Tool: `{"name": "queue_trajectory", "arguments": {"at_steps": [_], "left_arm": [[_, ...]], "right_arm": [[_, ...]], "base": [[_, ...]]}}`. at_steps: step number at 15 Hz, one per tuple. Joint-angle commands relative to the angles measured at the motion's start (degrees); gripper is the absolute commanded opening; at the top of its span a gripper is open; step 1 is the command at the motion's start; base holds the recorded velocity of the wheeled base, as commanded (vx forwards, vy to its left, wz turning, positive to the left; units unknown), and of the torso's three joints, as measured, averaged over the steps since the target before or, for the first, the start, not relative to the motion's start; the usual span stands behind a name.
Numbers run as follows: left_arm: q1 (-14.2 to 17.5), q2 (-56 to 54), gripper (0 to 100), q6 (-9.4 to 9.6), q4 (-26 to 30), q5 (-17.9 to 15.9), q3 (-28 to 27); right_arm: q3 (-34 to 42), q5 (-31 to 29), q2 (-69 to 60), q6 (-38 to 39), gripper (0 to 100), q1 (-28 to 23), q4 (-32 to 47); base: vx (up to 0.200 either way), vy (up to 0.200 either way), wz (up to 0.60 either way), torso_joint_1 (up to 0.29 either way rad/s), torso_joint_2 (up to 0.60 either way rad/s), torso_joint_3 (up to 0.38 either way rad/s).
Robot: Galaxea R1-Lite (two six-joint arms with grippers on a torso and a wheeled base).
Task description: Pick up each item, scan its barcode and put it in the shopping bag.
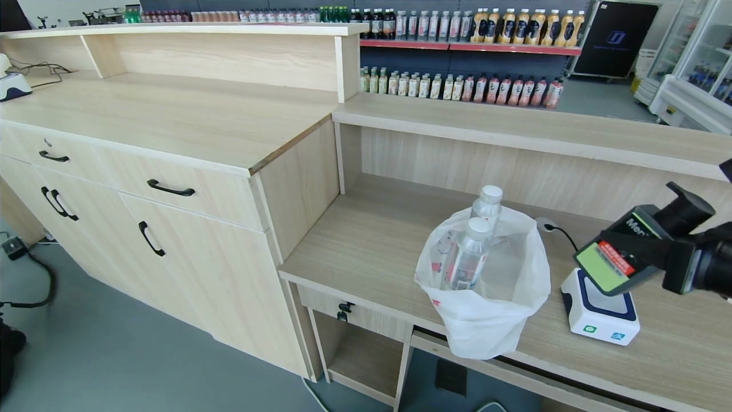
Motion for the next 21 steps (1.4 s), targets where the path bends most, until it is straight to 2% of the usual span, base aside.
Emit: {"name": "queue_trajectory", "arguments": {"at_steps": [1,3,5,6,13,16,18,21], "left_arm": [[0.1,0.0,100,0.02,0.0,0.0,0.0],[0.1,0.0,100,0.02,0.0,0.0,0.0],[0.1,0.0,100,0.02,0.0,0.0,0.0],[0.1,0.0,100,0.02,0.0,0.0,0.0],[0.1,0.0,100,0.02,0.0,0.0,0.0],[0.1,0.0,100,0.02,0.0,0.0,0.0],[0.1,0.0,100,0.02,0.0,0.0,0.0],[0.1,0.0,100,0.02,0.0,0.0,0.0]], "right_arm": [[-6.6,3.3,16.2,13.8,0,-7.1,-4.0],[-10.0,3.4,23.0,13.9,0,-12.6,-4.2],[-11.7,4.6,25.9,14.0,0,-14.3,-4.0],[-12.0,7.9,27.9,14.0,0,-15.4,-3.9],[-13.3,12.0,33.3,13.5,0,-15.4,-4.2],[-14.7,11.8,35.2,10.1,0,-15.4,-4.3],[-14.3,11.6,35.9,4.5,0,-15.6,-4.3],[-14.6,11.5,36.6,3.1,0,-15.6,-4.3]], "base": [[0.0,0.0,0.0,0.0,0.0,0.0],[0.0,0.0,0.0,0.0,0.0,0.0],[0.0,0.0,0.0,0.0,0.0,0.0],[0.0,0.0,0.0,0.0,0.0,0.0],[0.0,0.0,0.0,0.0,0.0,0.0],[0.0,0.0,0.0,0.0,0.0,0.0],[0.0,0.0,0.0,0.0,0.0,0.0],[0.0,0.0,0.0,0.0,0.0,0.0]]}}
